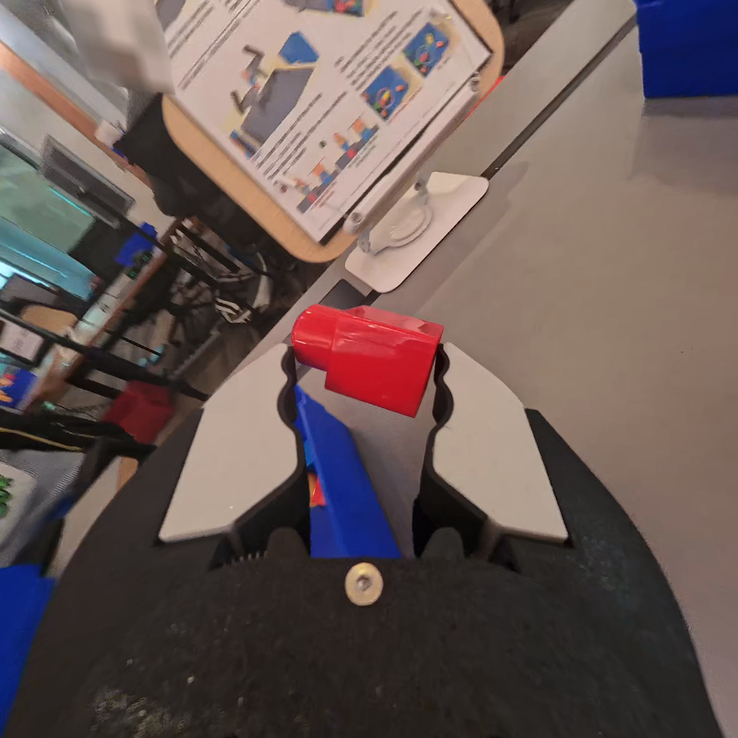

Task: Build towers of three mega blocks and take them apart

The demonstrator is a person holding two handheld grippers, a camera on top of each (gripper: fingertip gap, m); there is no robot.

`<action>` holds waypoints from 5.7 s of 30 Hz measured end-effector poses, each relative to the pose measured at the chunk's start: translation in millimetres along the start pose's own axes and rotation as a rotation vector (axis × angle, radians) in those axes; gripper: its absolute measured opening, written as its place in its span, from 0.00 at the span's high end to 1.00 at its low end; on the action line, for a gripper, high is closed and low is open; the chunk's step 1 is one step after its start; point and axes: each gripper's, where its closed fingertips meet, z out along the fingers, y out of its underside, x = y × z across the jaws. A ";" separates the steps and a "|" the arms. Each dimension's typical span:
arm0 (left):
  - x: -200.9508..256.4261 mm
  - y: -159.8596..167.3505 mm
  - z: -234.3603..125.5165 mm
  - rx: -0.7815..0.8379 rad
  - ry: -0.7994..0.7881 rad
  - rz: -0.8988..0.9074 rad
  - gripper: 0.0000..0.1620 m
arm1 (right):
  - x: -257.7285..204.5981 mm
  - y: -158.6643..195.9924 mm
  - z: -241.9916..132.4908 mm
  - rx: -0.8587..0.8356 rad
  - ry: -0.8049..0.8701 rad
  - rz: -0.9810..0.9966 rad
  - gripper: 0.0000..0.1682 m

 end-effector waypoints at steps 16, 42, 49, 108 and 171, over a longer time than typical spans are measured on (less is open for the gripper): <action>137.4 -38.8 37.9 0.062 0.067 0.328 0.59 | -2.6 -22.2 87.8 -0.059 -0.238 0.317 0.73; 17.3 72.4 -91.2 -0.111 0.232 -0.555 0.51 | 14.0 41.1 -16.2 0.078 -0.029 -0.125 0.79; -69.7 132.8 -64.6 -0.194 0.147 -0.580 0.51 | 13.6 40.4 -19.5 0.078 -0.031 -0.126 0.79; -41.2 -60.8 -35.7 0.562 0.756 -0.652 0.78 | 16.1 -6.3 66.0 0.056 -0.332 0.035 0.79; 147.9 -109.1 13.8 0.585 1.199 -0.770 0.78 | -6.4 -97.8 53.6 0.223 -0.502 -0.006 0.78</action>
